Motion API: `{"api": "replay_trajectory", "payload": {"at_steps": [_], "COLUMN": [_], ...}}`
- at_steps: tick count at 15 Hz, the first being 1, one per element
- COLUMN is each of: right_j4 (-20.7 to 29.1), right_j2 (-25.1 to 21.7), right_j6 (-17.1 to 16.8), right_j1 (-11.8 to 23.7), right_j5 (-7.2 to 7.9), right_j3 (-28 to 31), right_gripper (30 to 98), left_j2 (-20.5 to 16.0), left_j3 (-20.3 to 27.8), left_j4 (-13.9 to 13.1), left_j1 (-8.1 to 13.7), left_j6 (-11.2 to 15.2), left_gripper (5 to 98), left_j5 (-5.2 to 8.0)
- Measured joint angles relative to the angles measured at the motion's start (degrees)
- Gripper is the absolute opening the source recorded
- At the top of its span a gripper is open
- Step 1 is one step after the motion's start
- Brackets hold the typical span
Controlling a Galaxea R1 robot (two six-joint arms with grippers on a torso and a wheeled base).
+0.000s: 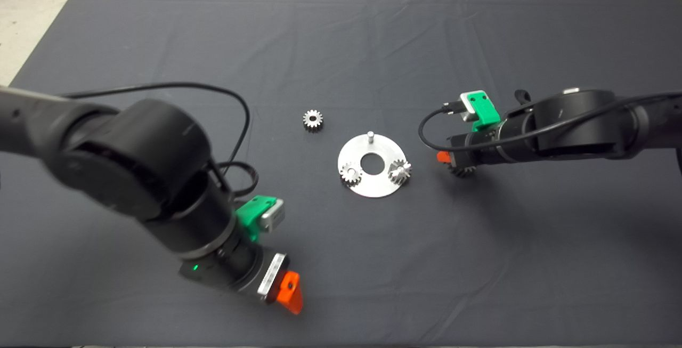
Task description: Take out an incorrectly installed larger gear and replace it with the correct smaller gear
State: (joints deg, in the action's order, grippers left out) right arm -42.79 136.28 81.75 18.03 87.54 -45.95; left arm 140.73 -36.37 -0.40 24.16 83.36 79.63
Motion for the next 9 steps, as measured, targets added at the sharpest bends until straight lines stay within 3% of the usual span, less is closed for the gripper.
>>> {"api": "replay_trajectory", "payload": {"at_steps": [2, 4, 6, 9], "right_j4": [2.7, 6.25, 9.53, 12.99], "right_j2": [-1.73, -3.58, -4.73, -5.33], "right_j6": [0.0, -0.02, -0.05, -0.28], "right_j1": [4.59, 8.44, 11.06, 12.97], "right_j5": [0.0, 0.11, 0.17, 0.13], "right_j3": [2.91, 5.42, 7.27, 8.83], "right_gripper": [72.1, 72.1, 72.4, 78.1], "left_j2": [2.6, 5.0, 6.82, 9.59], "left_j3": [-5.67, -11.32, -13.74, -17.57], "left_j4": [0.49, 2.43, 5.77, 11.62], "left_j1": [0.33, 1.26, 1.43, 1.44], "left_j6": [-5.36, -8.0, -9.35, -10.72], "left_gripper": [98.2, 98.2, 98.2, 98.2], "left_j5": [0.05, 0.0, -0.24, -0.63]}}
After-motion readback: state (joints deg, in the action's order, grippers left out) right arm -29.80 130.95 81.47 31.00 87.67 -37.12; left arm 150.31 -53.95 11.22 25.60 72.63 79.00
